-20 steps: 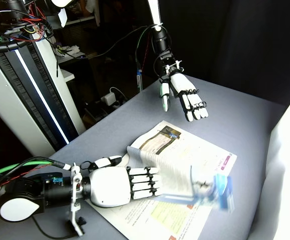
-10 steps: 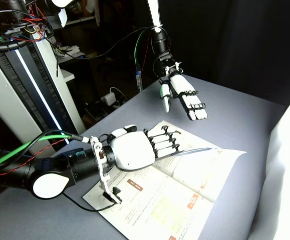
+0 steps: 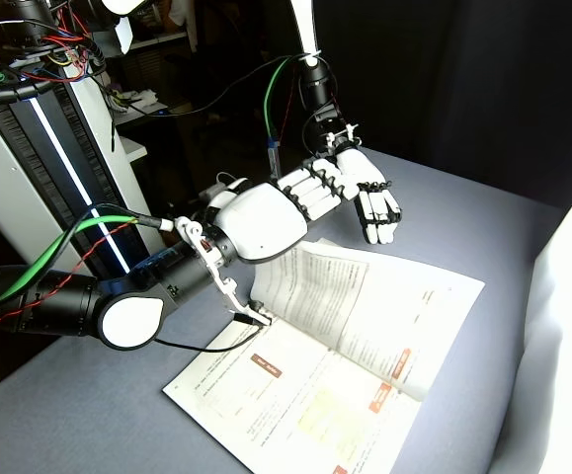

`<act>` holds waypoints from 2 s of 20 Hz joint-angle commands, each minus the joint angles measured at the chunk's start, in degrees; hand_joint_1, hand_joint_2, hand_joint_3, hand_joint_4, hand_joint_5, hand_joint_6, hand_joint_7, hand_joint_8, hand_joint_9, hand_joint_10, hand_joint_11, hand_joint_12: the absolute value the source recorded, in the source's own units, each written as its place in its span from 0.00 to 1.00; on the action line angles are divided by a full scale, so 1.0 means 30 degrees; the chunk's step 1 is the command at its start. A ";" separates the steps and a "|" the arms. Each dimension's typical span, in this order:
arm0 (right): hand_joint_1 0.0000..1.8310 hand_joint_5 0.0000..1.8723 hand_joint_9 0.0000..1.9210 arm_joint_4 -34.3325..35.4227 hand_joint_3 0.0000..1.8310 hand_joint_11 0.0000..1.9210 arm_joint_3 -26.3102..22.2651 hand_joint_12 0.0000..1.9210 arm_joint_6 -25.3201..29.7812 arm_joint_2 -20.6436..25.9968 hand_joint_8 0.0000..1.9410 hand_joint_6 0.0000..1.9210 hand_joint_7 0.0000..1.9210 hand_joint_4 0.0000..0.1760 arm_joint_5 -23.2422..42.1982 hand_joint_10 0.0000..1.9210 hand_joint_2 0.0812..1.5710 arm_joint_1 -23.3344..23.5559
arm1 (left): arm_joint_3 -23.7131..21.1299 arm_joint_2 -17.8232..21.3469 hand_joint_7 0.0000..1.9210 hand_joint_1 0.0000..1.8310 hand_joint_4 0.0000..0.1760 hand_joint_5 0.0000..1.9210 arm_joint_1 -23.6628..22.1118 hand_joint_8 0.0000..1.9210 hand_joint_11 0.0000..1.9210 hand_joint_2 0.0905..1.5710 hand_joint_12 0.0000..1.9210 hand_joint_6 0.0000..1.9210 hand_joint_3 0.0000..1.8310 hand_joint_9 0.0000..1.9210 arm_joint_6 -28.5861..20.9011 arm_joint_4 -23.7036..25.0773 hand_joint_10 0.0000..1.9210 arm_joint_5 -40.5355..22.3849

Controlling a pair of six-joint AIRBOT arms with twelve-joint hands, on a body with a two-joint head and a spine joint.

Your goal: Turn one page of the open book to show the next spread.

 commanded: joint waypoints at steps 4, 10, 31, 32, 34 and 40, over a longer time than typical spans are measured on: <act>0.00 0.00 0.00 0.0236 0.00 0.00 -0.0922 0.00 0.0254 0.0967 0.00 0.00 0.00 0.00 0.3855 0.00 0.65 0.0254 | 0.0061 -0.0083 0.03 0.11 0.10 0.12 -0.0034 0.00 0.00 0.86 0.00 0.01 0.02 0.00 -0.0090 -0.0559 0.00 -0.2257; 0.00 0.00 0.00 -0.0390 0.00 0.00 -0.2197 0.00 -0.0010 0.2758 0.00 0.00 0.00 0.00 0.4219 0.00 0.65 0.0260 | -0.0031 -0.0083 0.12 0.26 0.12 0.22 -0.0034 0.02 0.00 0.85 0.12 0.01 0.00 0.07 -0.0090 -0.0741 0.01 -0.2466; 0.00 0.00 0.00 0.4807 0.01 0.00 -0.6145 0.00 -0.4695 1.1841 0.00 0.00 0.00 0.00 -0.2836 0.00 0.70 -0.3607 | -0.0382 0.0553 0.03 0.22 0.00 0.11 -0.0032 0.00 0.00 0.84 0.00 0.00 0.00 0.00 -0.0050 -0.0659 0.00 -0.2974; 0.00 0.00 0.00 0.4807 0.01 0.00 -0.6065 0.00 -0.4697 1.1822 0.00 0.00 0.00 0.00 -0.3399 0.00 0.69 -0.3621 | -0.0397 0.0581 0.04 0.23 0.00 0.11 -0.0034 0.00 0.00 0.84 0.00 0.00 0.00 0.00 -0.0036 -0.0662 0.00 -0.2960; 0.00 0.00 0.00 0.4810 0.01 0.00 -0.5696 0.00 -0.4953 1.1534 0.00 0.00 0.00 0.00 -0.5086 0.00 0.71 -0.3624 | -0.0412 0.0633 0.04 0.22 0.00 0.11 -0.0038 0.00 0.00 0.84 0.00 0.00 0.00 0.00 0.0006 -0.0712 0.00 -0.2955; 0.00 0.00 0.00 0.4595 0.01 0.00 -0.3678 0.00 -0.5319 0.9580 0.00 0.00 0.00 0.00 -0.9453 0.00 0.72 -0.3615 | -0.0361 0.0658 0.04 0.21 0.08 0.11 -0.0049 0.00 0.00 0.85 0.00 0.00 0.00 0.00 0.0012 -0.0710 0.00 -0.2750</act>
